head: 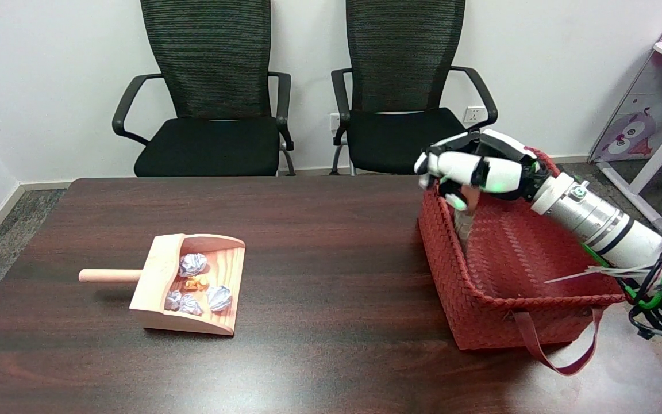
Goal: Place the broom in the basket.
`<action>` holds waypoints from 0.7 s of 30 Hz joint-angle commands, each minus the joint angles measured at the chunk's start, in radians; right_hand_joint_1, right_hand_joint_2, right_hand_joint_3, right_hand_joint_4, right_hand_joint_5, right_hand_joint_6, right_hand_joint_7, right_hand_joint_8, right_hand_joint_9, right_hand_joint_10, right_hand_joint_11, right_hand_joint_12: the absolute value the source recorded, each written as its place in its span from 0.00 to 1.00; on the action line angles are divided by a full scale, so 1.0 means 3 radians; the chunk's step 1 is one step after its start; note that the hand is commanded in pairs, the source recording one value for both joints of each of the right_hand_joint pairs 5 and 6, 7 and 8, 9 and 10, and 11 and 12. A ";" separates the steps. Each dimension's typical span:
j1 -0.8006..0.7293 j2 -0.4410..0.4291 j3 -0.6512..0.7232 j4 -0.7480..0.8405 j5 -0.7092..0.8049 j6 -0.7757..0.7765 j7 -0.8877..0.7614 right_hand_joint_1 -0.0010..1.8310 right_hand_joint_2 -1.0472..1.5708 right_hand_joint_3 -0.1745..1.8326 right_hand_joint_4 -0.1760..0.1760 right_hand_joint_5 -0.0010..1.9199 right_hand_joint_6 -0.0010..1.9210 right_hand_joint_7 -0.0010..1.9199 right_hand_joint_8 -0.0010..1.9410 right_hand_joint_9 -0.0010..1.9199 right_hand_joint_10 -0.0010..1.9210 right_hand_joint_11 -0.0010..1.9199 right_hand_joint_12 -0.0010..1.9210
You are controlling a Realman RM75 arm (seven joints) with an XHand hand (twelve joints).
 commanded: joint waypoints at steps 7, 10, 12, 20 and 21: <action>0.0074 -0.0057 0.0131 -0.0140 -0.0024 -0.0019 -0.0159 0.47 0.53 0.82 0.11 0.30 0.30 0.30 0.29 0.28 0.28 0.43 0.43; 0.0074 -0.0057 0.0173 -0.0169 -0.0014 -0.0064 -0.0159 0.46 0.54 0.78 0.10 0.29 0.28 0.29 0.28 0.27 0.27 0.42 0.42; 0.0074 -0.0057 0.0200 -0.0170 -0.0004 -0.0111 -0.0159 0.46 0.54 0.76 0.09 0.27 0.27 0.27 0.27 0.26 0.26 0.41 0.41; 0.0074 -0.0057 0.0225 -0.0153 0.0616 -0.0449 -0.0605 0.44 0.55 0.74 0.05 0.24 0.24 0.24 0.24 0.20 0.20 0.33 0.33; 0.0074 -0.0057 0.0233 -0.0148 0.0714 -0.0485 -0.0691 0.44 0.56 0.73 0.03 0.23 0.23 0.23 0.23 0.20 0.20 0.33 0.33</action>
